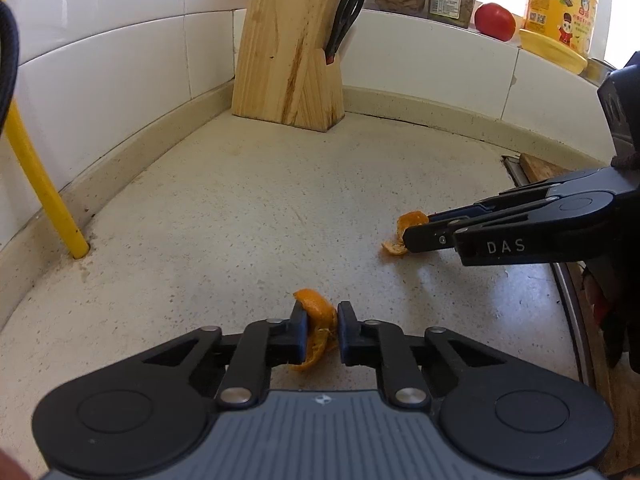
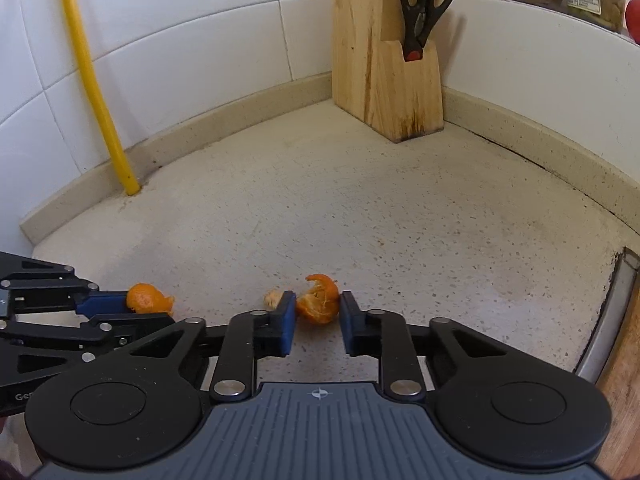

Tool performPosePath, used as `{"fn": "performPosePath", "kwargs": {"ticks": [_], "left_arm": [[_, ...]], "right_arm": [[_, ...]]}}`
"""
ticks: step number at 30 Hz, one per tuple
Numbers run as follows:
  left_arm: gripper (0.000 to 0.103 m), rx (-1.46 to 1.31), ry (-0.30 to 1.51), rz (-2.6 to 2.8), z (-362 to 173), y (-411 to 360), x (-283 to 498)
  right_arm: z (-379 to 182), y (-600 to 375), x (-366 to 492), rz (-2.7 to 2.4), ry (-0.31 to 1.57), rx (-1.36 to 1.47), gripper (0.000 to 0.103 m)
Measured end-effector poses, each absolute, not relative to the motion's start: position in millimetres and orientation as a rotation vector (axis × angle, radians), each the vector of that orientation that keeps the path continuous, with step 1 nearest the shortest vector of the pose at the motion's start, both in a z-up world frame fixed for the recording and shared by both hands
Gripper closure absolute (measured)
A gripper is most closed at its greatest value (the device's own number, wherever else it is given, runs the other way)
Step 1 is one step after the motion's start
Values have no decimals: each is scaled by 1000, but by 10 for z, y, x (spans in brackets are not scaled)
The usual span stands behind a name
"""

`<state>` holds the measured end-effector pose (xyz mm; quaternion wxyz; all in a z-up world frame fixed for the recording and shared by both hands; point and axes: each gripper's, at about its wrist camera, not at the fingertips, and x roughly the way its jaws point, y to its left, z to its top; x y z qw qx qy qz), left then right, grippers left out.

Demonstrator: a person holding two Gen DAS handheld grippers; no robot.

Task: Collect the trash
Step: 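Grasp an orange peel with the left gripper while the right gripper grasps another peel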

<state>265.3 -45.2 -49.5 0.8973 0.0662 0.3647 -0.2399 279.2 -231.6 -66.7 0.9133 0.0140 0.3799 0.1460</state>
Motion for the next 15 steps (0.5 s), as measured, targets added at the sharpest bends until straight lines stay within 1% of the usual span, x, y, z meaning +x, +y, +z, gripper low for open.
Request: {"fn": "performPosePath", "kwargs": {"ticks": [1, 3, 15], "left_arm": [[89, 132, 758, -493, -485, -441, 2638], [90, 118, 761, -492, -470, -408, 2617], [90, 39, 751, -443, -350, -125, 2461]], "right_arm": [[-659, -2316, 2784, 305, 784, 36, 76], [-645, -2316, 2759, 309, 783, 48, 81], [-548, -2432, 2644, 357, 788, 237, 82]]}}
